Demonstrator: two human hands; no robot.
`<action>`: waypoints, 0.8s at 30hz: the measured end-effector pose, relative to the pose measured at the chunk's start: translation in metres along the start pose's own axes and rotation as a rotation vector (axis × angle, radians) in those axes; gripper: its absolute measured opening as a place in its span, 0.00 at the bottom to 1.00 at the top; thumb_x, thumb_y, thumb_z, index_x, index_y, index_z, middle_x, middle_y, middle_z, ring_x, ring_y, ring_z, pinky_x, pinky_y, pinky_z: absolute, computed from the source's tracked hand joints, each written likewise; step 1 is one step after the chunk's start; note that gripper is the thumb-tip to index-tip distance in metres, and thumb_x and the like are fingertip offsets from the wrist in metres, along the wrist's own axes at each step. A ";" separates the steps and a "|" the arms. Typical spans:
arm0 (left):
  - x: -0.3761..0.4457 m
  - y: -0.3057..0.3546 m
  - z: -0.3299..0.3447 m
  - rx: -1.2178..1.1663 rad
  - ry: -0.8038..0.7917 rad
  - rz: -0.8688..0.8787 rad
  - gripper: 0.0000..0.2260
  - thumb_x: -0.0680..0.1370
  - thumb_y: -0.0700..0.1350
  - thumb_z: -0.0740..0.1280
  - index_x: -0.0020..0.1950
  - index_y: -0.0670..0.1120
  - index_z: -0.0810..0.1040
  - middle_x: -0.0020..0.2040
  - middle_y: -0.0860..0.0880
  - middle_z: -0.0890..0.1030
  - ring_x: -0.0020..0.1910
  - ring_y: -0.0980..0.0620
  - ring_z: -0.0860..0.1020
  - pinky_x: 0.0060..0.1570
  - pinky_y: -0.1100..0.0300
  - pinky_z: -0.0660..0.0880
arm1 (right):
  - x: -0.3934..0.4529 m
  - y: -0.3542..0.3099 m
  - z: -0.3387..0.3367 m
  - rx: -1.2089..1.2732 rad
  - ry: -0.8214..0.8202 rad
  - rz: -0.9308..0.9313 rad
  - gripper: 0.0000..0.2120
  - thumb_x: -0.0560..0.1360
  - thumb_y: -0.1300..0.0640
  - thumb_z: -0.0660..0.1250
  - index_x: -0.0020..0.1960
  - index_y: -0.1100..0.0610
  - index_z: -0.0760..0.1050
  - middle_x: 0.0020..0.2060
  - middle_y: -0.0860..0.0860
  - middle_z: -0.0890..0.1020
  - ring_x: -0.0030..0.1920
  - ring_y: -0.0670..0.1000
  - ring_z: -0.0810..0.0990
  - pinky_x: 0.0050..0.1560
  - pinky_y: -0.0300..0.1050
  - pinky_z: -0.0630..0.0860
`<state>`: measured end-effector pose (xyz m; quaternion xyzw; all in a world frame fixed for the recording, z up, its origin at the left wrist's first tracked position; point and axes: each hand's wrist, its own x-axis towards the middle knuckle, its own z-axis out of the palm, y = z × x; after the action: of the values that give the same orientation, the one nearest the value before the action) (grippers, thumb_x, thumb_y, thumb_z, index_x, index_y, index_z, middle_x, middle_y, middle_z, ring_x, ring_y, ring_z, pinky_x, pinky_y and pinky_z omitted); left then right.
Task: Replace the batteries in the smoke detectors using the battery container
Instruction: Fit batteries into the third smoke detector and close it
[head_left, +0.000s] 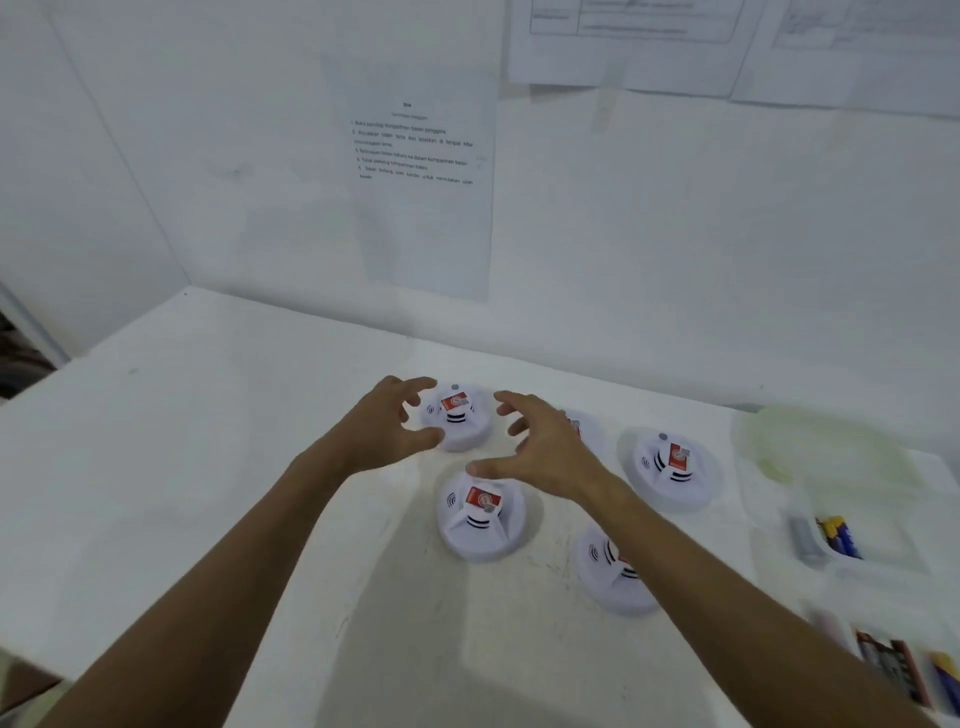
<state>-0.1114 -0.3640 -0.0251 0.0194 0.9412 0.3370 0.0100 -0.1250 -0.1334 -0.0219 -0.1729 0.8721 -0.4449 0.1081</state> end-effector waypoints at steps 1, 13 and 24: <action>0.007 -0.003 -0.003 0.008 0.002 -0.019 0.34 0.70 0.54 0.76 0.72 0.55 0.66 0.58 0.50 0.72 0.48 0.54 0.74 0.46 0.66 0.69 | 0.011 -0.002 0.000 -0.008 -0.011 -0.003 0.46 0.61 0.48 0.82 0.74 0.52 0.64 0.63 0.47 0.74 0.55 0.47 0.76 0.54 0.44 0.78; 0.040 -0.021 0.014 -0.044 -0.134 -0.035 0.22 0.64 0.48 0.81 0.56 0.51 0.80 0.43 0.62 0.75 0.43 0.59 0.73 0.38 0.76 0.66 | 0.087 0.013 0.019 -0.240 -0.177 0.043 0.54 0.61 0.54 0.83 0.77 0.59 0.55 0.73 0.56 0.66 0.73 0.55 0.65 0.70 0.48 0.64; -0.009 0.047 -0.014 -0.347 -0.128 0.107 0.31 0.66 0.43 0.80 0.66 0.55 0.75 0.56 0.56 0.83 0.50 0.54 0.82 0.50 0.60 0.80 | 0.016 -0.005 -0.038 -0.071 -0.045 -0.137 0.51 0.57 0.51 0.85 0.74 0.51 0.63 0.62 0.48 0.69 0.52 0.40 0.73 0.49 0.26 0.70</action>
<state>-0.1012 -0.3375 0.0159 0.0888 0.8641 0.4924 0.0553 -0.1513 -0.1148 0.0035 -0.2457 0.8709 -0.4158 0.0909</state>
